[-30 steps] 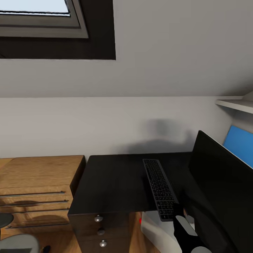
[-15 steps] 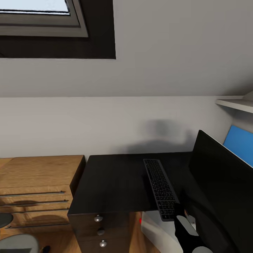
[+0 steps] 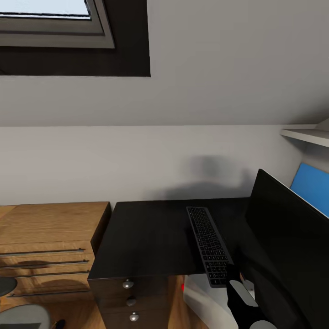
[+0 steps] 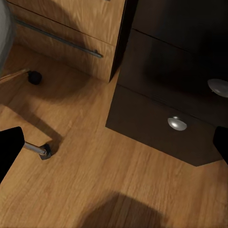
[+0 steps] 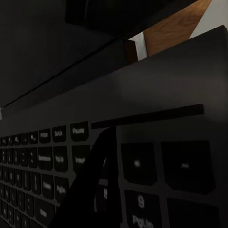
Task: In the bedroom, organize the workspace by keeping the computer under the desk, ensuring the monitor is on the desk, placing the keyboard on the desk next to the monitor, placing the mouse on the desk next to the keyboard, moving the folder from the swivel chair onto the desk next to the mouse, stacking the notebook on top of the folder with the pen on top of the notebook, and positioning the swivel chair next to the desk.
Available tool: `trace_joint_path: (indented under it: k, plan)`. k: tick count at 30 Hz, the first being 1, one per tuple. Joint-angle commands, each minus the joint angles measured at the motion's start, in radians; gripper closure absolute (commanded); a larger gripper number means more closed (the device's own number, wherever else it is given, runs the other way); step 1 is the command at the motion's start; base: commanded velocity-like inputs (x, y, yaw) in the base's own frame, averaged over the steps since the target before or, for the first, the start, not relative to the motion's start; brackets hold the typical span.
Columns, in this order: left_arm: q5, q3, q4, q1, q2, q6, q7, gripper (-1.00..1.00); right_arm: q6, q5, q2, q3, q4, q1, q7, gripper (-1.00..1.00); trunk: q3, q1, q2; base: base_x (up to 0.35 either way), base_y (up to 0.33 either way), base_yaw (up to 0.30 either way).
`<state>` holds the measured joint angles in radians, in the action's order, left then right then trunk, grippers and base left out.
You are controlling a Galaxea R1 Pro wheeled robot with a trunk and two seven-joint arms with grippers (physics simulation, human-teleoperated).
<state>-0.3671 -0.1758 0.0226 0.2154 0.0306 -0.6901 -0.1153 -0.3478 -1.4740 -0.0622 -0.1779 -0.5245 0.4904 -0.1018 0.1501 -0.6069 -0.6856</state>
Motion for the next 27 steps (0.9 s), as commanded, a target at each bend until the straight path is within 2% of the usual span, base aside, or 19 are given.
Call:
trace_joint_path:
  k: [1, 6, 8, 24, 27]
  plan:
    - [-0.004, -0.008, -0.001, 0.001, 0.000, -0.002, -0.010, -1.00, -0.003, -0.009, -0.001, -0.002, -0.002, 0.001, 0.004, 1.00, 0.002, 0.000, -0.001, 0.000, 0.000, 0.000]
    - [-0.004, -0.007, -0.001, 0.001, 0.000, -0.001, -0.010, -1.00, -0.003, -0.009, -0.001, -0.002, -0.002, 0.001, 0.006, 1.00, 0.002, 0.000, -0.001, 0.000, 0.000, 0.000]
    - [-0.006, -0.008, -0.001, 0.001, -0.007, -0.003, -0.010, -1.00, -0.011, -0.002, -0.011, 0.002, 0.010, 0.002, 0.003, 1.00, 0.002, 0.000, -0.001, 0.000, 0.000, 0.000]
    - [-0.004, -0.008, -0.001, 0.001, -0.005, -0.004, -0.011, -1.00, -0.010, -0.003, -0.013, 0.003, 0.008, 0.002, 0.001, 1.00, 0.002, 0.000, -0.001, 0.000, 0.000, 0.000]
    - [-0.004, -0.008, -0.001, 0.001, -0.006, -0.004, -0.011, -1.00, -0.010, -0.003, -0.013, 0.003, 0.008, 0.002, 0.001, 1.00, 0.011, -0.012, -0.022, 0.000, 0.000, 0.000]
